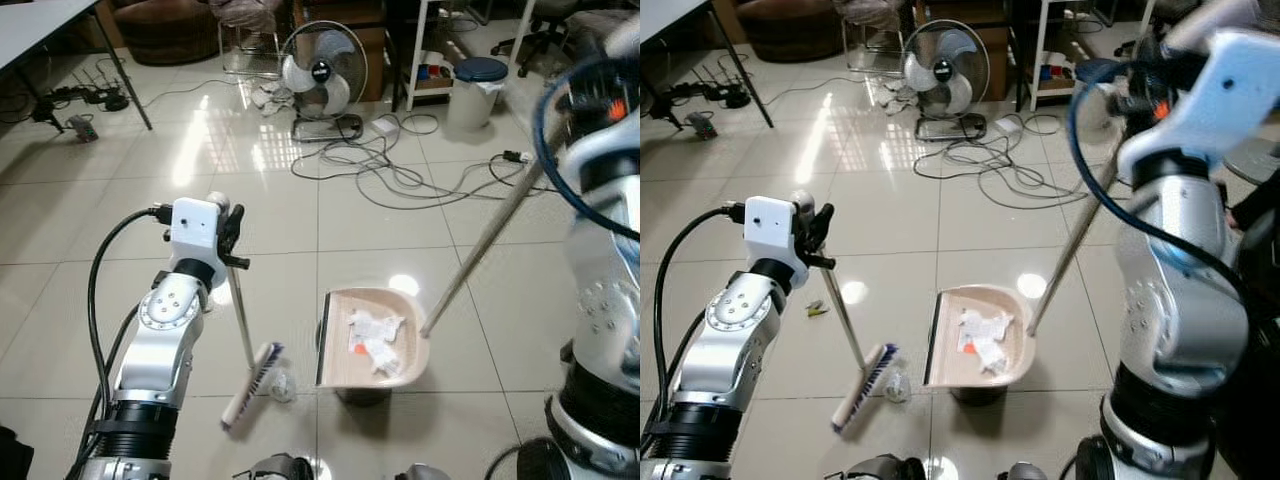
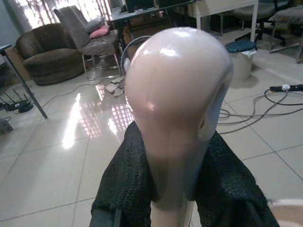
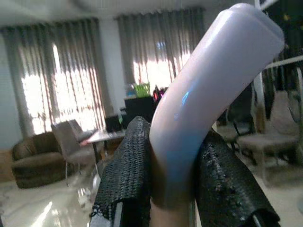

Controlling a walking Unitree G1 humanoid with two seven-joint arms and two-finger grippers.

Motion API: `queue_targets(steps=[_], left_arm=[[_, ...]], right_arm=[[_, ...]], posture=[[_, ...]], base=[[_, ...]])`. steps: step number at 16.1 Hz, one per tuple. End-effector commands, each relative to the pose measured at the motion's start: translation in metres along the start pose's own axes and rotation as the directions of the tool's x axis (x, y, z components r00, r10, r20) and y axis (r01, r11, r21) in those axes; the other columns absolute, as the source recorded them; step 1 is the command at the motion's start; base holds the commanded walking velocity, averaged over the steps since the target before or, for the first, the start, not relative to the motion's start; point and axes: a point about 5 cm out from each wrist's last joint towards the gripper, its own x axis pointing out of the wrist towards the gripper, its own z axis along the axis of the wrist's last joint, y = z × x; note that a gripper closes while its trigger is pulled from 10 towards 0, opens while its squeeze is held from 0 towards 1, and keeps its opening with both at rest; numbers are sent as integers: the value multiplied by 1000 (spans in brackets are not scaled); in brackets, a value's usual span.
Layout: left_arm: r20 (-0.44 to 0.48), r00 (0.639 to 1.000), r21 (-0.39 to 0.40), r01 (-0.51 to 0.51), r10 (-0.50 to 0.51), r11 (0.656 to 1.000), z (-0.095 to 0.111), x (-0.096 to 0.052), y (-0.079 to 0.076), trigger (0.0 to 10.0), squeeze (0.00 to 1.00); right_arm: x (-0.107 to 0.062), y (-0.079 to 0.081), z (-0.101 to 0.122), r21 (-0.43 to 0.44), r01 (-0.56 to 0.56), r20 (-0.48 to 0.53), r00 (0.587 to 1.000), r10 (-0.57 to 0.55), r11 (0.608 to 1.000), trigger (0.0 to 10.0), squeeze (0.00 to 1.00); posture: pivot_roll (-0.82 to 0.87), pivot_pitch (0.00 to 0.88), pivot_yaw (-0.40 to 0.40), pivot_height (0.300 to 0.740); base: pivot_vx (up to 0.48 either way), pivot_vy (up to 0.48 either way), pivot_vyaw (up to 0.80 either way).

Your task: Sweep floor

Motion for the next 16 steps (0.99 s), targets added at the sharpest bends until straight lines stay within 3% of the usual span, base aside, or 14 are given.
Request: queue_targets(steps=[1, 8, 12, 16], left_arm=[[70, 997, 24, -24, 22, 999, 14, 0, 5, 10000, 0], [65, 996, 21, -64, 62, 998, 11, -7, 11, 10000, 0], [67, 995, 19, -77, 76, 997, 10, -8, 13, 10000, 0], [67, 995, 24, -71, 69, 997, 10, -8, 13, 10000, 0]], right_arm=[[4, 9, 11, 3, -47, 77, 996, 47, 999, 10000, 0], [11, 48, 3, -102, -267, 141, 950, 280, 958, 10000, 0], [6, 78, 6, -211, -396, 221, 871, 439, 893, 10000, 0], [-3, 101, 5, -256, -483, 245, 806, 539, 838, 10000, 0]], posture=[[-44, 74, 69, 740], [-34, 63, 44, 740], [-30, 47, 40, 740], [-28, 45, 50, 740]], base=[[0, 0, 0], [0, 0, 0], [0, 0, 0], [0, 0, 0]])
